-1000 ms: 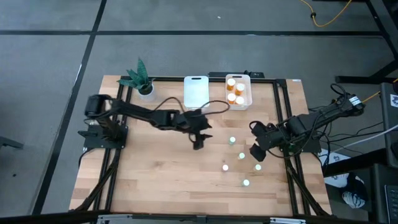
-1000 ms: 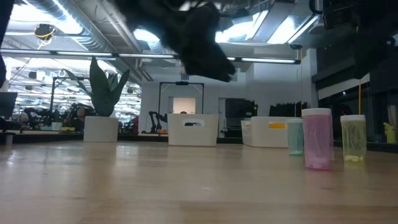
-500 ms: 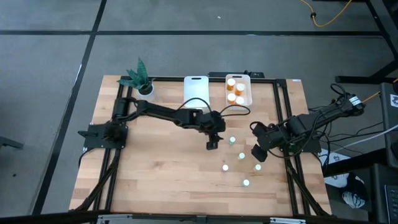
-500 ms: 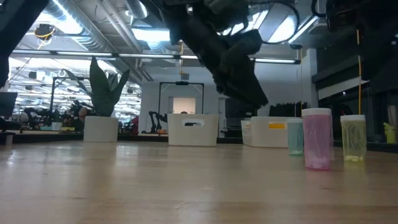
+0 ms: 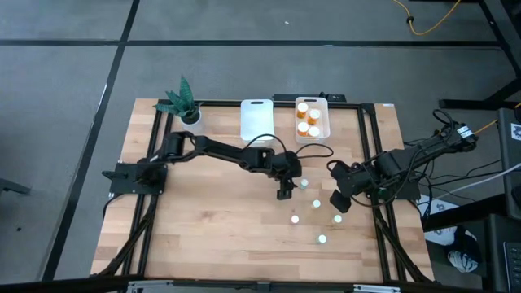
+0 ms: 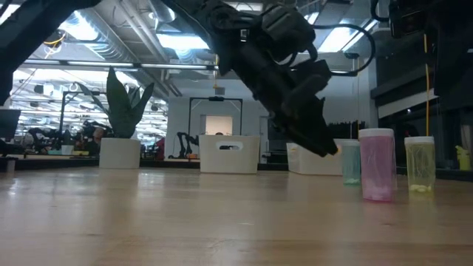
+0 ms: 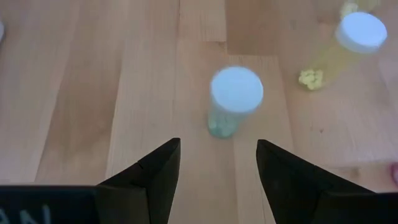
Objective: Pick and place medicine bottles into bin by pill shape (circle, oval)
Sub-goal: Put the small green tablet bottle into the left white bin
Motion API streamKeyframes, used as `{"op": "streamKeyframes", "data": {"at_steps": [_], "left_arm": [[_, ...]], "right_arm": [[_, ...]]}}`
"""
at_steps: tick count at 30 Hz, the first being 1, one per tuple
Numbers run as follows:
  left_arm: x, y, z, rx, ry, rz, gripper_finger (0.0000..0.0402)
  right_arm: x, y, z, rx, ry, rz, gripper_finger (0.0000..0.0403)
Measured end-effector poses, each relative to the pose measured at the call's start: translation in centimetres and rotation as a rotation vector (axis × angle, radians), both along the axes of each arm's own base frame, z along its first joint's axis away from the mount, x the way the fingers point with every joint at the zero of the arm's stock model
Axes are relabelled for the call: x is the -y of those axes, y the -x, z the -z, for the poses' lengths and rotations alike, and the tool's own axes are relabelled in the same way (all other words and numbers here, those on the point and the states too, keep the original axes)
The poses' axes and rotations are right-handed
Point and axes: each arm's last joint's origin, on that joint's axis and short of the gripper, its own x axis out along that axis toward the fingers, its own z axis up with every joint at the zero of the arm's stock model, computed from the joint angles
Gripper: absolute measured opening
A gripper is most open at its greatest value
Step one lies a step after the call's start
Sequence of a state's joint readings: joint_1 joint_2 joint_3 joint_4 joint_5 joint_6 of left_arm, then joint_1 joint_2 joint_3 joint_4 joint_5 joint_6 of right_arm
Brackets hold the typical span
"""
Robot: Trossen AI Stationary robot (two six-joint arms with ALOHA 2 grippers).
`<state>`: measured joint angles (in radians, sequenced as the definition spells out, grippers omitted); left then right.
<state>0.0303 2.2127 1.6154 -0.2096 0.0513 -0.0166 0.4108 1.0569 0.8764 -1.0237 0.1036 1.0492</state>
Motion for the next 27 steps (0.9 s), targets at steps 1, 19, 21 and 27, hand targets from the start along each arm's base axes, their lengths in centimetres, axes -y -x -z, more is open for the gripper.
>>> {"op": "streamKeyframes", "data": {"at_steps": [1, 19, 21, 27], "left_arm": [[0.0, -0.2, 0.1, 0.01, 0.0, 0.0, 0.0202], [0.5, -1.8, 1.5, 0.101, 0.012, 0.014, 0.0202], [0.5, -1.8, 1.5, 0.111, 0.012, 0.014, 0.0202], [0.5, -2.1, 1.2, 0.148, 0.011, 0.015, 0.0202]], "right_arm": [[0.0, 0.0, 0.0, -0.001, 0.0, 0.0, 0.0295], [0.0, 0.1, 0.0, -0.011, 0.007, -0.008, 0.0295], [0.0, 0.1, 0.0, -0.011, 0.008, -0.008, 0.0295], [0.1, 0.1, 0.0, -0.012, 0.009, -0.009, 0.0295]]}}
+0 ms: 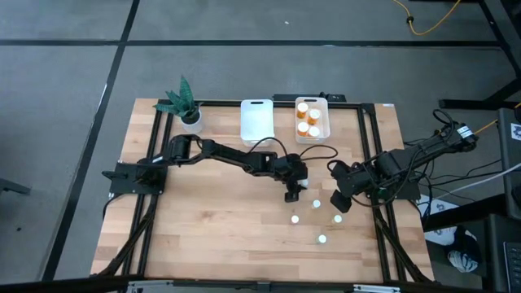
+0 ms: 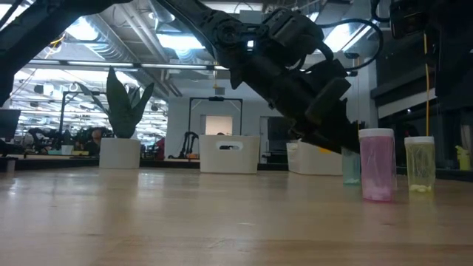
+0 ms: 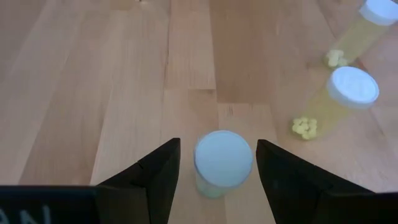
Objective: Pick and place medicine bottles into bin by pill shape (circle, oval)
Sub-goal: Put the small green tablet bottle into the left white bin
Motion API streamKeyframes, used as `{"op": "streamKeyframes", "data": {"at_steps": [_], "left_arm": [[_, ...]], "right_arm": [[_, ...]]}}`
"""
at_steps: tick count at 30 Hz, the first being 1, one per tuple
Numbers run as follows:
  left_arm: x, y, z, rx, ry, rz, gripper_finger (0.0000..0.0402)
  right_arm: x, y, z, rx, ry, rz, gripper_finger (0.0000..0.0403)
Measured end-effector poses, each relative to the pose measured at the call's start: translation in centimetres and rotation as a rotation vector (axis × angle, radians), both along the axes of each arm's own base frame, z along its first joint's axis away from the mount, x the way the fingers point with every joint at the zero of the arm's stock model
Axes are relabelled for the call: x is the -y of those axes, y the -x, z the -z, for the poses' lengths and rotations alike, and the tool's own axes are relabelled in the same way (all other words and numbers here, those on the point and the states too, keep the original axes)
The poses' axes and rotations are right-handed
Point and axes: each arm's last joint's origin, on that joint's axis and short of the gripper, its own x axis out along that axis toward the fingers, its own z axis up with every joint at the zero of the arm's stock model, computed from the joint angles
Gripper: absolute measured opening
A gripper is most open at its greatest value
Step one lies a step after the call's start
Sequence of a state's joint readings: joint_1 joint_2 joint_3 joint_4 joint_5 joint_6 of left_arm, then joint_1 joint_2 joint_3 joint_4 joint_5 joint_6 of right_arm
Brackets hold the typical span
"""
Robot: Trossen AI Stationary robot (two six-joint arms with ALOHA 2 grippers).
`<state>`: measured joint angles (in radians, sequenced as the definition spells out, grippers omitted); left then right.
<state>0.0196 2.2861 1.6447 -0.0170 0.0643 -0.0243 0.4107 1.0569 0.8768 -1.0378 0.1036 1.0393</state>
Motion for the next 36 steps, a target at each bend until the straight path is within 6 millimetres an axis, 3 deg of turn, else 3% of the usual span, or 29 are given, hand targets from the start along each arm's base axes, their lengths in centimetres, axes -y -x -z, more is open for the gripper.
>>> {"op": "streamKeyframes", "data": {"at_steps": [5, 16, 21, 27, 36], "left_arm": [[0.1, 0.0, 0.0, 0.001, 0.0, 0.002, 0.0193], [0.0, 0.0, -0.1, 0.006, 0.0, 0.001, 0.0104], [-0.7, 0.4, -1.0, -0.015, 0.001, -0.013, 0.0095], [-2.8, 2.4, -5.7, -0.046, -0.004, -0.052, 0.0095], [-8.0, 8.0, -13.3, -0.11, -0.165, -0.036, 0.0095]], "right_arm": [[0.0, 0.0, 0.0, 0.0, 0.0, 0.0, 0.0295], [0.0, 0.0, 0.0, 0.0, 0.0, 0.0, 0.0295], [0.0, 0.0, 0.0, 0.0, 0.0, 0.0, 0.0295], [0.0, 0.0, 0.0, -0.001, 0.001, 0.002, 0.0295], [0.0, 0.0, 0.0, 0.007, 0.018, 0.01, 0.0295]]}}
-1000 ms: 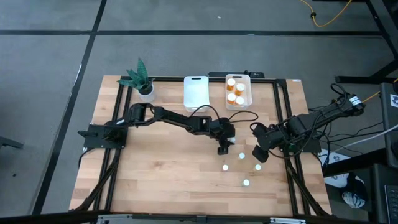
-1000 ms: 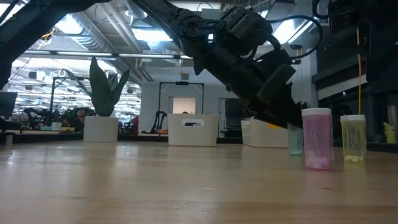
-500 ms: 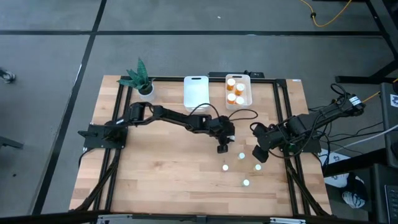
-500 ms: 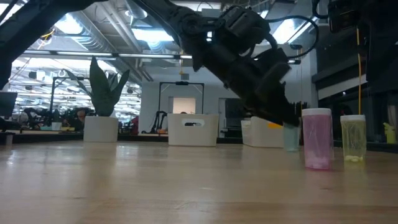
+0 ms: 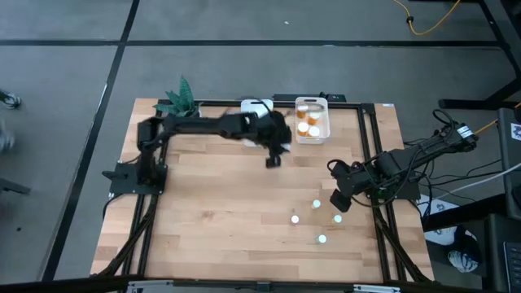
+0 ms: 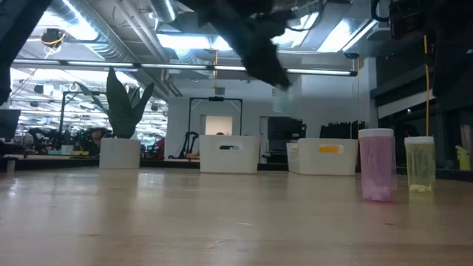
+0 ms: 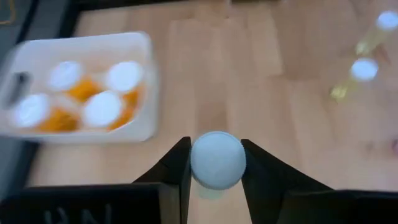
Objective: Pick and place medicine bottles into bin by pill shape (circle, oval)
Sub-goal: Put the small green tablet bottle into the left white bin
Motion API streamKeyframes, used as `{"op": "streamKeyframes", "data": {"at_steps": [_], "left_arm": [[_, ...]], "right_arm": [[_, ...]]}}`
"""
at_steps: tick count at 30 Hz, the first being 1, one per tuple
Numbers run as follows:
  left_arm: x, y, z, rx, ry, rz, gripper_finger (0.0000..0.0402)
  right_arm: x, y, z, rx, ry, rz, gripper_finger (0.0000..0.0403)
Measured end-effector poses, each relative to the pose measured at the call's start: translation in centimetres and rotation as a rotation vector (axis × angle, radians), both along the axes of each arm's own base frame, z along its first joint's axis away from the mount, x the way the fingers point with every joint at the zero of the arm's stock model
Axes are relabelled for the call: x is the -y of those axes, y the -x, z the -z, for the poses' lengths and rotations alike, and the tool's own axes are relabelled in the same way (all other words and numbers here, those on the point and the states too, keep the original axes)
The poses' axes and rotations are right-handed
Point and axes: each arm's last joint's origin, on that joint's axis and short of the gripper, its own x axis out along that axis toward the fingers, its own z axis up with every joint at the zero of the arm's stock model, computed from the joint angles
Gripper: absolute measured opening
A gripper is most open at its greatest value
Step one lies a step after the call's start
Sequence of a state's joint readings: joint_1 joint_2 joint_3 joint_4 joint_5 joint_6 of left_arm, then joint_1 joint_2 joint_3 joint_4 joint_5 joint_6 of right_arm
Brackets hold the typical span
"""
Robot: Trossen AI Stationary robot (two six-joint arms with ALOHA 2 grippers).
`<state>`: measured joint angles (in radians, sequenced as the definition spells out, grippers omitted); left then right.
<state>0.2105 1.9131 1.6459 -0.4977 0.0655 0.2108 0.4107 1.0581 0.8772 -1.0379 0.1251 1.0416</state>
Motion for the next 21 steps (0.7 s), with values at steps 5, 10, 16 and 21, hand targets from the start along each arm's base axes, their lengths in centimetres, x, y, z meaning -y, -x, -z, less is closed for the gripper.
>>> {"op": "streamKeyframes", "data": {"at_steps": [5, 10, 16, 21], "left_arm": [[-5.3, 3.1, -1.9, -0.019, -0.044, -0.065, 0.0095], [-11.3, 5.5, -0.3, 0.037, 0.057, -0.127, 0.0095], [-15.5, 8.2, 4.2, 0.121, 0.112, -0.321, 0.0095], [-14.9, 8.6, 6.7, 0.124, 0.059, -0.362, 0.0095]], "right_arm": [[0.1, 0.0, 0.0, 0.009, 0.021, 0.009, 0.0295], [0.1, -0.1, 0.0, 0.015, 0.033, 0.014, 0.0295], [0.1, 0.0, 0.0, 0.015, 0.034, 0.013, 0.0295], [0.2, -0.1, 0.0, 0.027, 0.06, 0.024, 0.0295]]}}
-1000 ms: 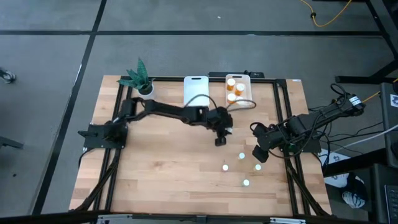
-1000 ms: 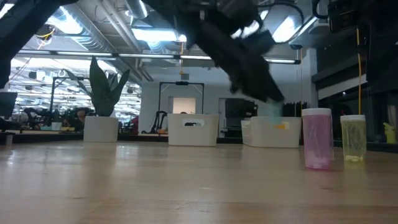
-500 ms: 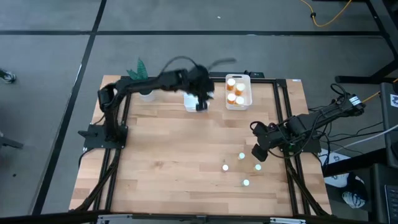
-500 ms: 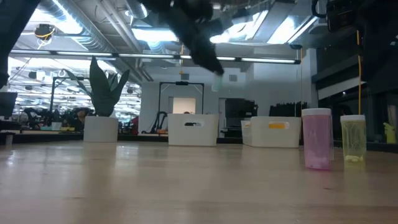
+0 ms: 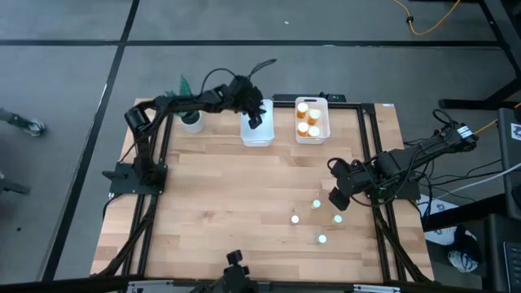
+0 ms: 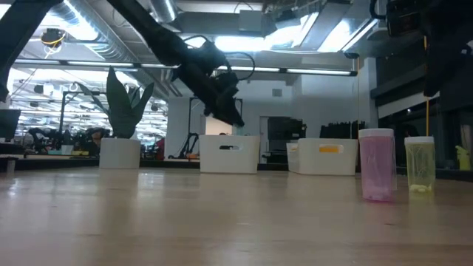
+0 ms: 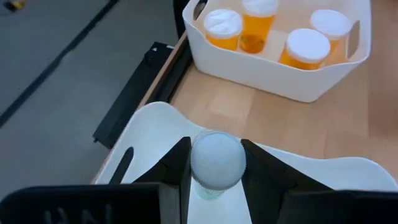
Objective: Pick and place medicine bottles into bin by pill shape (circle, oval)
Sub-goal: Put the small green tablet bottle into the left white bin
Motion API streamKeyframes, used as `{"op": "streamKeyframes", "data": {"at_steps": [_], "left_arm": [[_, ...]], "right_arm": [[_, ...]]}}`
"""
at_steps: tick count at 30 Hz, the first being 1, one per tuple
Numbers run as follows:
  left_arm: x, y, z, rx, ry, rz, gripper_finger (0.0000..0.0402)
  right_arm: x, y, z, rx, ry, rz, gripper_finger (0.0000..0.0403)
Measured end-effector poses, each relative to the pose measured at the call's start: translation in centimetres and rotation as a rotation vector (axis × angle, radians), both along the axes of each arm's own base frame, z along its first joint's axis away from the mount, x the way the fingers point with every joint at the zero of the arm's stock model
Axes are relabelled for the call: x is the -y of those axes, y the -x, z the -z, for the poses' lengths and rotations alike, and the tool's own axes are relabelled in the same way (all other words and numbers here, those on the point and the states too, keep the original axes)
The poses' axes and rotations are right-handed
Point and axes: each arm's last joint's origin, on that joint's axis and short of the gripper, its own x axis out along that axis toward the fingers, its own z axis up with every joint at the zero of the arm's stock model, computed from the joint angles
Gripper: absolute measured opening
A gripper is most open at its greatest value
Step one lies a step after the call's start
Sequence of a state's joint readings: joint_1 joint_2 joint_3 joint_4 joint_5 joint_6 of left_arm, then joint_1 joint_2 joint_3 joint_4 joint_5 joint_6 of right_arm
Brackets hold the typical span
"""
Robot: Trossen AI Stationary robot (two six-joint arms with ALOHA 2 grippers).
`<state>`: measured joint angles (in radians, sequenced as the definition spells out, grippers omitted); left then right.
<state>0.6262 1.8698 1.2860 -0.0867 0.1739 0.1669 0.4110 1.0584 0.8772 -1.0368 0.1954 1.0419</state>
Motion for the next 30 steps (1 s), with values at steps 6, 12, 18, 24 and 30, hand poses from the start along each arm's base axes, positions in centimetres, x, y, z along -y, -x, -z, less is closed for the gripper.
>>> {"op": "streamKeyframes", "data": {"at_steps": [6, 12, 18, 24, 30], "left_arm": [[0.4, -0.2, 1.3, -0.004, -0.021, -0.011, 0.0095], [0.3, -0.9, 4.0, -0.051, 0.031, -0.038, 0.0095], [0.3, -1.7, 5.0, -0.031, -0.002, -0.074, 0.0095], [0.2, -1.7, 5.0, -0.039, -0.017, -0.094, 0.0095], [0.2, -1.6, 5.1, -0.055, -0.006, -0.103, 0.0121]], "right_arm": [[0.1, 0.0, 0.0, 0.009, 0.021, 0.009, 0.0295], [0.1, 0.0, 0.0, 0.011, 0.019, 0.009, 0.0295], [0.0, -0.1, 0.0, 0.012, 0.016, 0.009, 0.0295], [0.0, -0.1, 0.0, 0.013, 0.015, 0.01, 0.0295], [0.0, -0.1, 0.0, 0.013, 0.015, 0.01, 0.0295]]}}
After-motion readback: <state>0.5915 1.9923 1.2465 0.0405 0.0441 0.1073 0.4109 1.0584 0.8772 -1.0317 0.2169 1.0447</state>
